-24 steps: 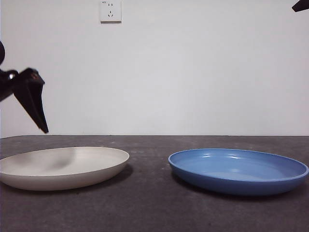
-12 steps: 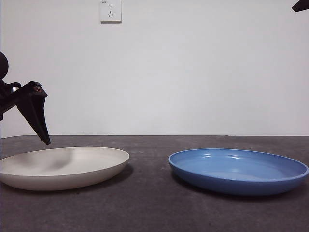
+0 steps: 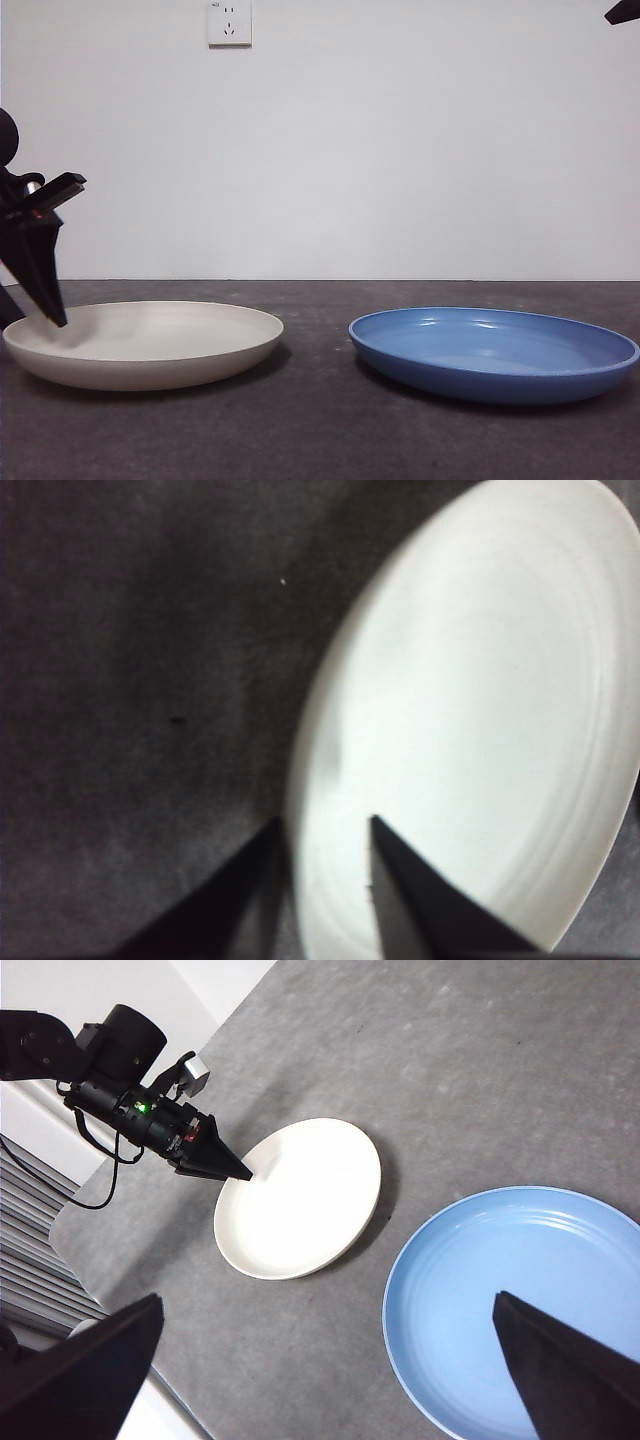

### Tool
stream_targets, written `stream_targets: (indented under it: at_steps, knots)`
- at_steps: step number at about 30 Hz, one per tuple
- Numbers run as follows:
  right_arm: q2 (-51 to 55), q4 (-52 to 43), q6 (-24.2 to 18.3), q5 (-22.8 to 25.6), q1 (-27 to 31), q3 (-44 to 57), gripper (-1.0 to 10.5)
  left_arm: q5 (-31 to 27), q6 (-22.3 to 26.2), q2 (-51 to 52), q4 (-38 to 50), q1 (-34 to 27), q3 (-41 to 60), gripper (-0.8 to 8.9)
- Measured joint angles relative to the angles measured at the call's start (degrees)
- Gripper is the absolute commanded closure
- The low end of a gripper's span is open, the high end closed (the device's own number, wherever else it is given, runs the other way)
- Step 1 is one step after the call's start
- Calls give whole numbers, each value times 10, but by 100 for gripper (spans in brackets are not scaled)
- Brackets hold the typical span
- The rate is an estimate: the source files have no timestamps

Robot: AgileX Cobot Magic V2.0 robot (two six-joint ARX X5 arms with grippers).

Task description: Pick up the white plate, put it on the blue plate, put it on desk

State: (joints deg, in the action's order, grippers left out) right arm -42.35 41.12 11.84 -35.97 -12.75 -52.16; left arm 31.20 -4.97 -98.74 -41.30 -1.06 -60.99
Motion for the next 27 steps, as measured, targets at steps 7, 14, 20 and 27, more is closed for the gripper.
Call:
stream_targets:
  at_steps: [7,14,20,27]
  knots:
    - [0,0,0,0,0,0,352,-14,3,0,8,0,0,804]
    - [8,51,0,41,4,-4,353,-14,6,0,-13,9,-12,804]
    - [46,117,-11,75,7,-26,353,-15,-9,0,-47,63,-74,803]
    - [108,167,-13,77,7,-27,353,-15,-40,0,-88,154,-180,803]
